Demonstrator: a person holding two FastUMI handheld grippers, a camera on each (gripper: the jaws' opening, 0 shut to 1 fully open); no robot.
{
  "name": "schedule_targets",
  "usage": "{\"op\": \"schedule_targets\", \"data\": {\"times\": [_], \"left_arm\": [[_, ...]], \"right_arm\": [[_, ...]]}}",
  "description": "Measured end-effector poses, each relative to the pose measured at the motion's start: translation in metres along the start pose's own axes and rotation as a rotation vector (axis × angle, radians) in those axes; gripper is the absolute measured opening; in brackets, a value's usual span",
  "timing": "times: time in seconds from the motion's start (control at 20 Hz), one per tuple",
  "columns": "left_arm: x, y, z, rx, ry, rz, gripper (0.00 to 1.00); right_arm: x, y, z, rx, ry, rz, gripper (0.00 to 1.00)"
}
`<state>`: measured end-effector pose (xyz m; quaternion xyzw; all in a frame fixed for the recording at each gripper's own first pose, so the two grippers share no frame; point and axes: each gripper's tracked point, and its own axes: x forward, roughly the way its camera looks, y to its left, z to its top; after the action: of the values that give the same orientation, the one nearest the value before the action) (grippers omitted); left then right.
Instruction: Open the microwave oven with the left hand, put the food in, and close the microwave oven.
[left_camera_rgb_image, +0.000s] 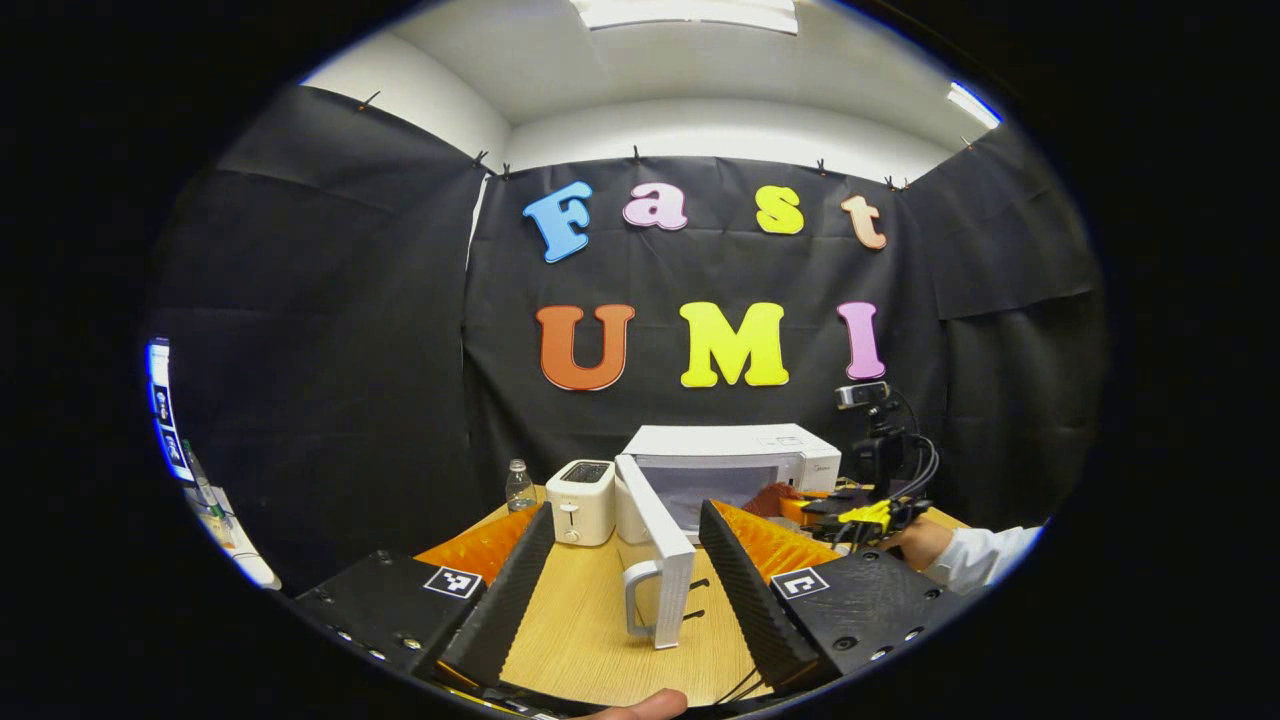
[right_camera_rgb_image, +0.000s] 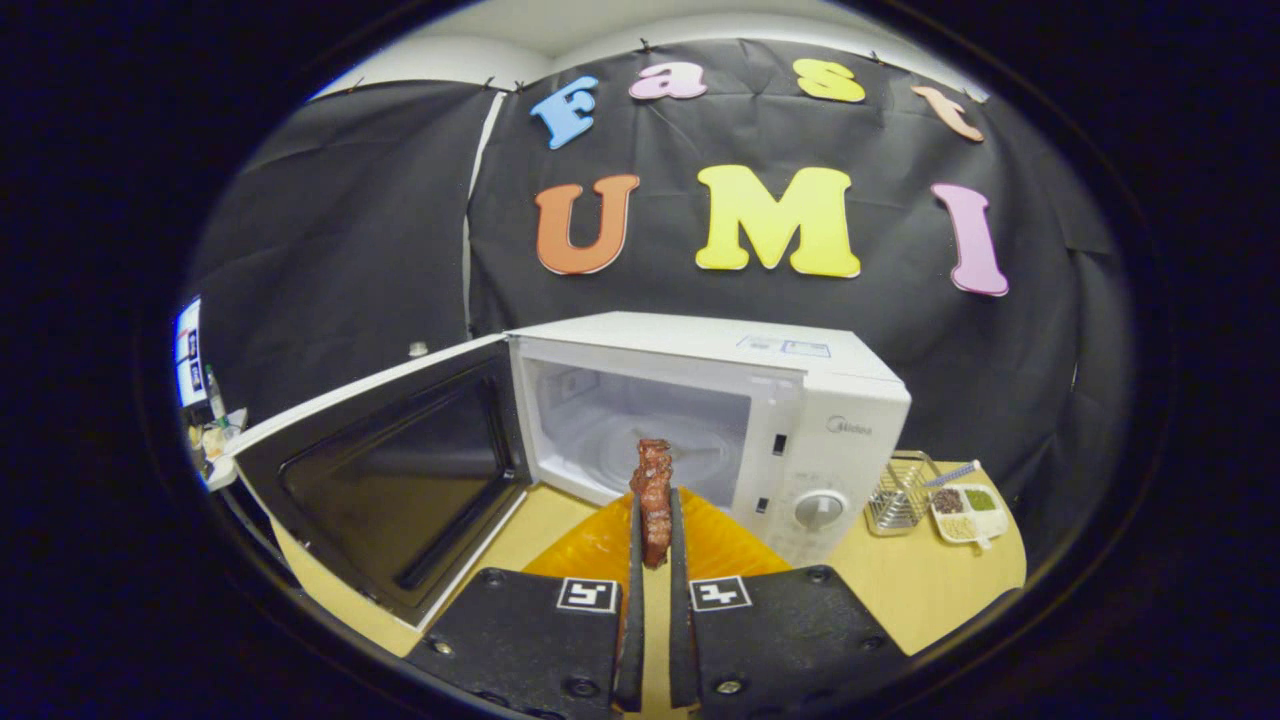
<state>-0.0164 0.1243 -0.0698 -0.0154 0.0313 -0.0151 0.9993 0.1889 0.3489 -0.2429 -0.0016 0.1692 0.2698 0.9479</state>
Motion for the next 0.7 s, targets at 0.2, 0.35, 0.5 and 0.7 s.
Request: {"op": "schedule_targets", "data": {"times": [0.2,0.35,0.5,0.7], "left_arm": [[0.011,0.004,-0.005,-0.009,0.018,0.002,0.89],[0.018,0.008,-0.008,-0.007,0.019,0.008,0.89],[0.025,0.012,-0.012,-0.006,0.024,0.014,0.89],[0.031,0.018,-0.021,-0.016,0.045,0.022,0.89]], "right_arm": [[0.062,0.018,0.007,0.018,-0.057,-0.009,0.13],[0.106,0.022,0.001,0.013,-0.055,-0.054,0.13],[0.143,0.029,-0.015,0.051,-0.014,-0.063,0.13],[0.177,0.030,-0.037,0.203,0.022,-0.092,0.13]]}}
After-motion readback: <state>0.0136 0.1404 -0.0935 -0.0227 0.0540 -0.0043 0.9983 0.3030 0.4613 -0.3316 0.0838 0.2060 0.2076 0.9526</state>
